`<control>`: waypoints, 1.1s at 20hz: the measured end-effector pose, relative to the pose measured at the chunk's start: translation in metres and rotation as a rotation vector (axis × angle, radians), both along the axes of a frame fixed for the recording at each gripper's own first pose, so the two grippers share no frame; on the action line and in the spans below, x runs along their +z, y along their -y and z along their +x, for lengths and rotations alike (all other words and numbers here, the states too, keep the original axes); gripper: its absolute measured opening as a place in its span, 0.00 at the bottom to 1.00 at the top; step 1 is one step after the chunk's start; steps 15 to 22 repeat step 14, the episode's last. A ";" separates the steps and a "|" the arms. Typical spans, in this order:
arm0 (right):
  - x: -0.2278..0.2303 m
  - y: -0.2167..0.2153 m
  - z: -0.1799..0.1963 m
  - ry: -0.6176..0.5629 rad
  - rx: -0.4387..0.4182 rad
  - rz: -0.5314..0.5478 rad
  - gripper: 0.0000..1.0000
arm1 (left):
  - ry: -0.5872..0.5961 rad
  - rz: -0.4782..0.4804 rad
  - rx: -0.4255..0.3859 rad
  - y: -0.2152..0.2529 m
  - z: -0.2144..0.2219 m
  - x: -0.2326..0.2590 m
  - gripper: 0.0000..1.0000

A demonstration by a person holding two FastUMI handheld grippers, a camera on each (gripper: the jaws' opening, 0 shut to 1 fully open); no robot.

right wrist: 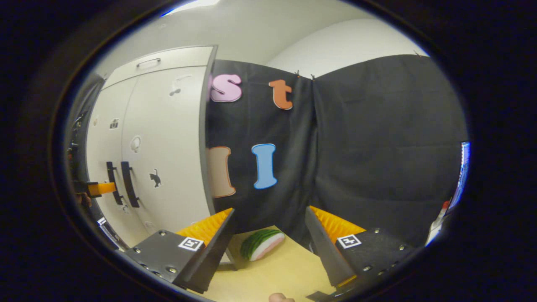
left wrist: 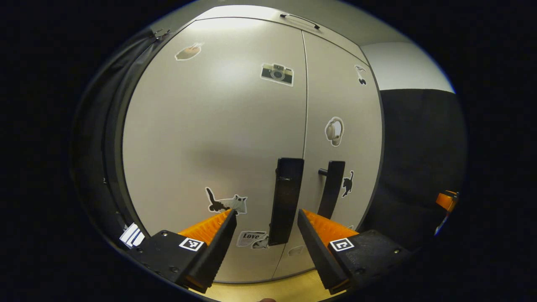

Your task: Grasp the bottle in the cabinet with the left hand and place it on the coaster, then close the right door with the right hand and the left door with the left hand.

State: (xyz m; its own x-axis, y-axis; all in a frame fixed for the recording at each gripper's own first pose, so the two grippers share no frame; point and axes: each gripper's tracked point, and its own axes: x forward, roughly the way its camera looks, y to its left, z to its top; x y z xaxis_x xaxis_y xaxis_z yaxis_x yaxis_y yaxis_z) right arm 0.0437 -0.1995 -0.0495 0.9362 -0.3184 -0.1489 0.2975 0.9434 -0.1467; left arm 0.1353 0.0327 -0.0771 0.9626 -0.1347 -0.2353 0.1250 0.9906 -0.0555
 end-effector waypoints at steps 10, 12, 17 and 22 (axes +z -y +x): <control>0.099 -0.148 0.027 0.120 0.358 0.035 1.00 | 0.171 0.022 0.097 0.005 -0.087 0.143 0.91; 0.110 -0.177 0.024 0.132 0.422 0.081 0.97 | 0.196 0.036 0.111 0.007 -0.103 0.160 0.91; 0.117 -0.194 0.020 0.144 0.458 0.100 1.00 | 0.215 0.031 0.109 0.011 -0.117 0.169 0.91; 0.117 -0.194 0.020 0.144 0.458 0.100 1.00 | 0.215 0.031 0.109 0.011 -0.117 0.169 0.91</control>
